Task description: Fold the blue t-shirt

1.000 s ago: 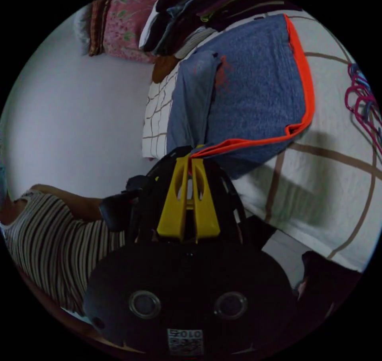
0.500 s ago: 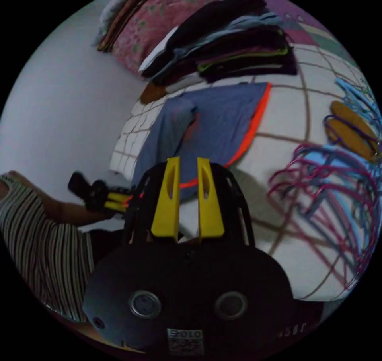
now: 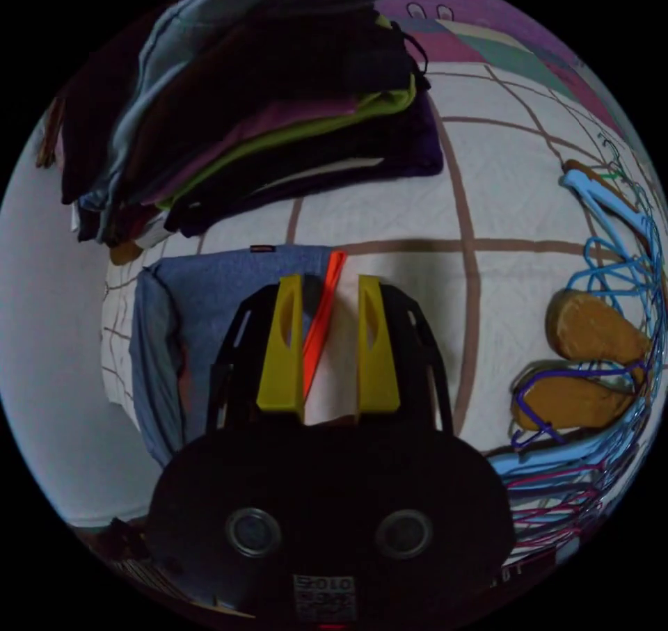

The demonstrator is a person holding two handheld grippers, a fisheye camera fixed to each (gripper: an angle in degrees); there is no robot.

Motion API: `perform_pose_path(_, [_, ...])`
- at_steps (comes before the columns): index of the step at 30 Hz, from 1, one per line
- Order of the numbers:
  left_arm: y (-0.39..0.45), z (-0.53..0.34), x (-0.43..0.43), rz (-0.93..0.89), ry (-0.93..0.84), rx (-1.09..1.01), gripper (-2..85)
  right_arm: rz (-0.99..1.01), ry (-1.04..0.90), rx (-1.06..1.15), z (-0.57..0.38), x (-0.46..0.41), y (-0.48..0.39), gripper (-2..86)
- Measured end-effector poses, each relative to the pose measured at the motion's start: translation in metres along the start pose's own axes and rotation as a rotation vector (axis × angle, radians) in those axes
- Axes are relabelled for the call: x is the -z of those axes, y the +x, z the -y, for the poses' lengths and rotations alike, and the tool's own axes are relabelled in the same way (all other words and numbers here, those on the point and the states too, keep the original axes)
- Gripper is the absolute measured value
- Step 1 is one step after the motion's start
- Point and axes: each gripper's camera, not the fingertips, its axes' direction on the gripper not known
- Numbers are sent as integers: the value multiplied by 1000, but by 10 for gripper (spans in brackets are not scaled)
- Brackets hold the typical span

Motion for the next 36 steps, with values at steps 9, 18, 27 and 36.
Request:
perform_pose_path(9, [-39, -32, 29, -10, 11, 51, 59, -214, -6, 65, 7, -1, -108, 44])
perform_pose_path(18, [-99, -93, 88, -26, 126, 176, 55, -93, 56, 173, 18, 57, -212, 32])
perform_pose_path(27, [-192, -239, 135, -87, 186, 672, 36, -235, 37, 619, 44, 56, -472, 37])
perform_pose_path(36, [-249, -325, 145, -192, 250, 842, 34, -450, -139, 775, 36, -86, -621, 34])
